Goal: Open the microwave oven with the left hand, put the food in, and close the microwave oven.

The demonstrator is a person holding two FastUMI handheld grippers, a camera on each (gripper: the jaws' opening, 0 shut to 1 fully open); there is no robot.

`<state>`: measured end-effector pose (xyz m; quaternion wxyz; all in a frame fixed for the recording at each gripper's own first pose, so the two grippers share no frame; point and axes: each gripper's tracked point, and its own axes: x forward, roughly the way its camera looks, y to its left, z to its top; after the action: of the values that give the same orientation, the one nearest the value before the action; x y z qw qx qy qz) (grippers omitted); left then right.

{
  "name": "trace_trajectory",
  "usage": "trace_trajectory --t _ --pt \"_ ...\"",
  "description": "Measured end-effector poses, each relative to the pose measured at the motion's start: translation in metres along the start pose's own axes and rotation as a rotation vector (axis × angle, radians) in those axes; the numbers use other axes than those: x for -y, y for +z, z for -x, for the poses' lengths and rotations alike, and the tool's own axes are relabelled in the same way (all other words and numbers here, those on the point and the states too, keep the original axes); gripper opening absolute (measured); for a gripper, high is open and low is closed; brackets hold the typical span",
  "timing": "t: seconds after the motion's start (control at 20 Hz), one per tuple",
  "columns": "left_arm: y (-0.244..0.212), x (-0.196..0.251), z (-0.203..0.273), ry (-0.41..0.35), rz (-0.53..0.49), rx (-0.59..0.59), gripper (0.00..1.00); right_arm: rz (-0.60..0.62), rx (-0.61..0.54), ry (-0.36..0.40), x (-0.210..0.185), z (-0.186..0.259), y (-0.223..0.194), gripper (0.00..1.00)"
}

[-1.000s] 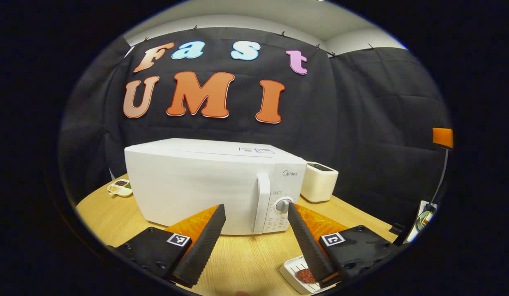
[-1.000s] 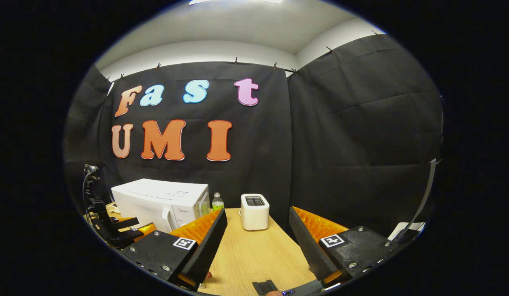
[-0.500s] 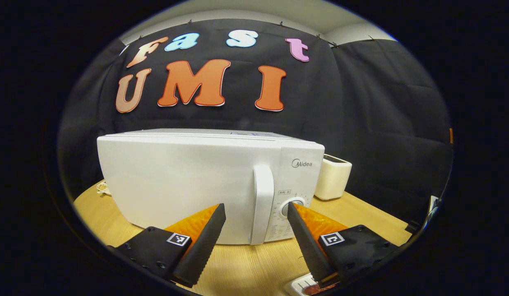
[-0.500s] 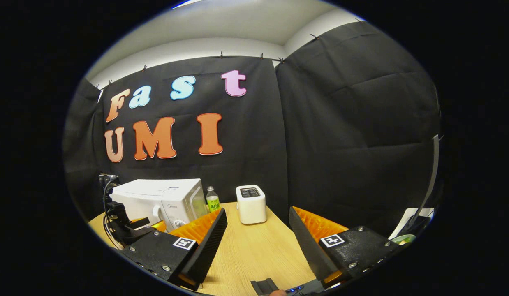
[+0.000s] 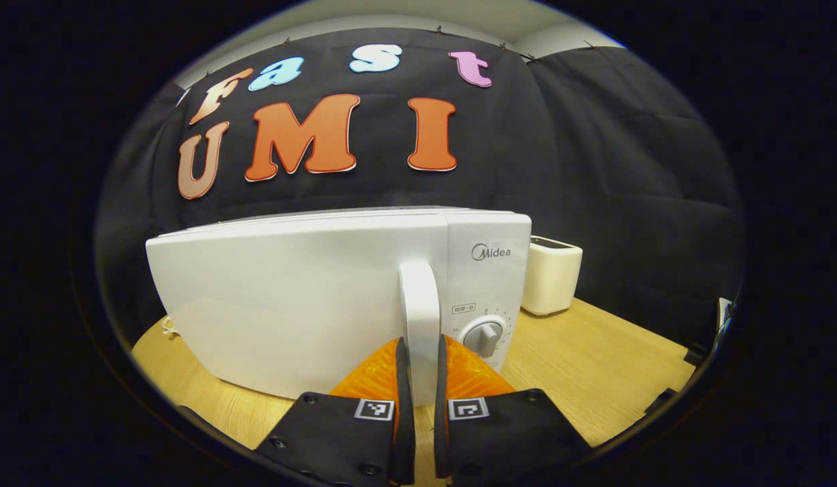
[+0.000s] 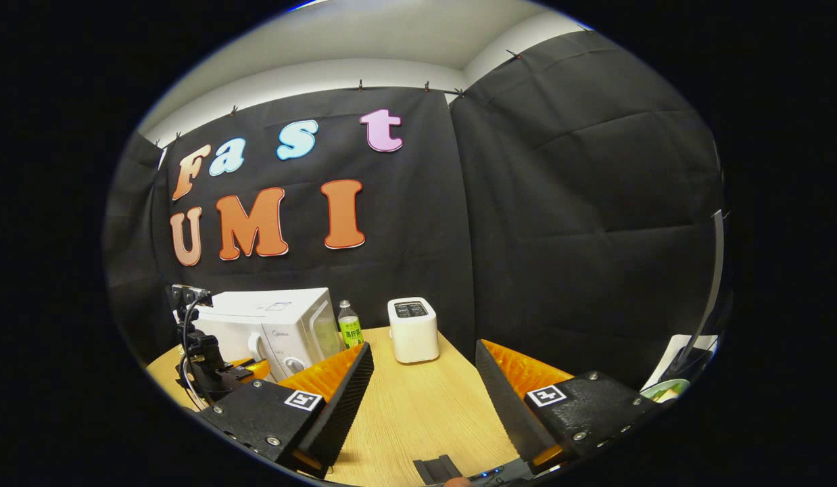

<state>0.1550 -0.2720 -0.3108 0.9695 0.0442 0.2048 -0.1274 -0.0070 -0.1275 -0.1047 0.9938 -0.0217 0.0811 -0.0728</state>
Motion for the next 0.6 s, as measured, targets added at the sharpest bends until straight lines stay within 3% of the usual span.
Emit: trace_trajectory --t 0.2,0.6 --pt "-0.001 0.0 0.004 -0.034 0.027 -0.015 0.15 0.02 0.014 -0.004 -0.002 0.004 0.002 0.95" --pt "-0.02 -0.017 0.127 -0.197 0.027 0.012 0.14 -0.004 -0.003 0.05 -0.03 0.018 -0.006 0.94"
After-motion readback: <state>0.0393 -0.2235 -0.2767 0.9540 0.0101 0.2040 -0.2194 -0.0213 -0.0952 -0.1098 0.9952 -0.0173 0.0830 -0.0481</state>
